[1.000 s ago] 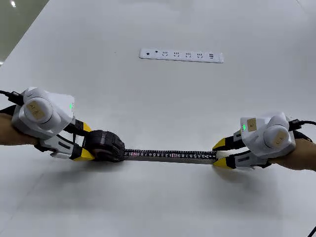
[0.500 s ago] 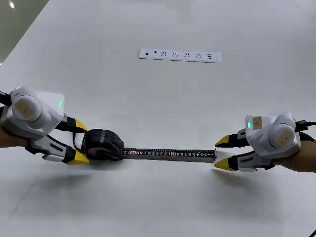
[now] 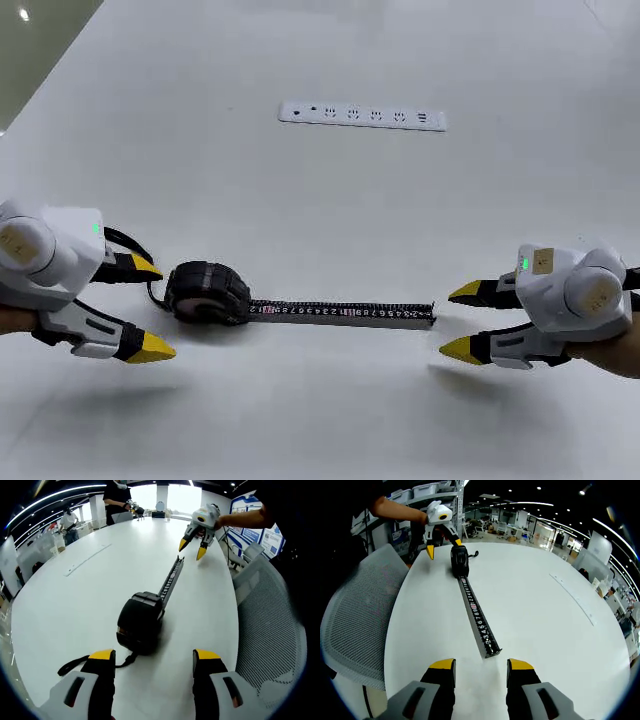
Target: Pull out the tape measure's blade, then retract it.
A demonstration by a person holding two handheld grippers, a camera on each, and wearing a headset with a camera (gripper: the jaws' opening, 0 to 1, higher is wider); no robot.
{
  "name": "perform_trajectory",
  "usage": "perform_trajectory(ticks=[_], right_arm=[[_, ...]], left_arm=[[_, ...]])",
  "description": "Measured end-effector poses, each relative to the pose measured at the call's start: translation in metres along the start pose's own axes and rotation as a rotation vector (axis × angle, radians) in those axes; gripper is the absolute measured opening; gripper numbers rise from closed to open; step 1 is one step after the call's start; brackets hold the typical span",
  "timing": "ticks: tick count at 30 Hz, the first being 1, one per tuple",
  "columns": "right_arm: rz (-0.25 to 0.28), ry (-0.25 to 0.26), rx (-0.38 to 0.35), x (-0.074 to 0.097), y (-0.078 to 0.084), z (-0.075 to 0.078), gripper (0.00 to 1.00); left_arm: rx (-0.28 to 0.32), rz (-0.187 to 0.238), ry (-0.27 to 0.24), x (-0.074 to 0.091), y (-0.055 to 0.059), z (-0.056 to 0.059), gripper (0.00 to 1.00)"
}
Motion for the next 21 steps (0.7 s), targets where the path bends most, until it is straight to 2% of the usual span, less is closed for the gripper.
perform_trajectory(ticks=[9, 16, 19, 21], right_arm=[[0.029, 0.040, -0.040, 0.006, -0.003, -0.011, 0.46], [0.048, 0.070, -0.071, 0.010, -0.007, -0.023, 0.51], [0.057, 0.090, -0.091, 0.013, -0.008, -0.025, 0.53], [0.069, 0.101, -0.109, 0.014, -0.009, -0.028, 0.54]], left_arm=[[0.078, 0.068, -0.068, 0.007, -0.005, 0.012, 0.69], [0.124, 0.096, -0.105, 0.008, -0.004, 0.026, 0.73], [0.166, 0.136, -0.137, 0.009, -0.008, 0.029, 0.75], [0.167, 0.145, -0.142, 0.008, -0.008, 0.034, 0.76]])
Point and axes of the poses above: the centre of the closed fingertips' face, and the gripper's own axes: x roughly backward along the fingers, z roughly to its right, y roughly out of its underside, the point moved 1 cm from there along x, roughly backward along the fingers, and after that the axes turned 10 degrees about z, right-handed, at the moved point
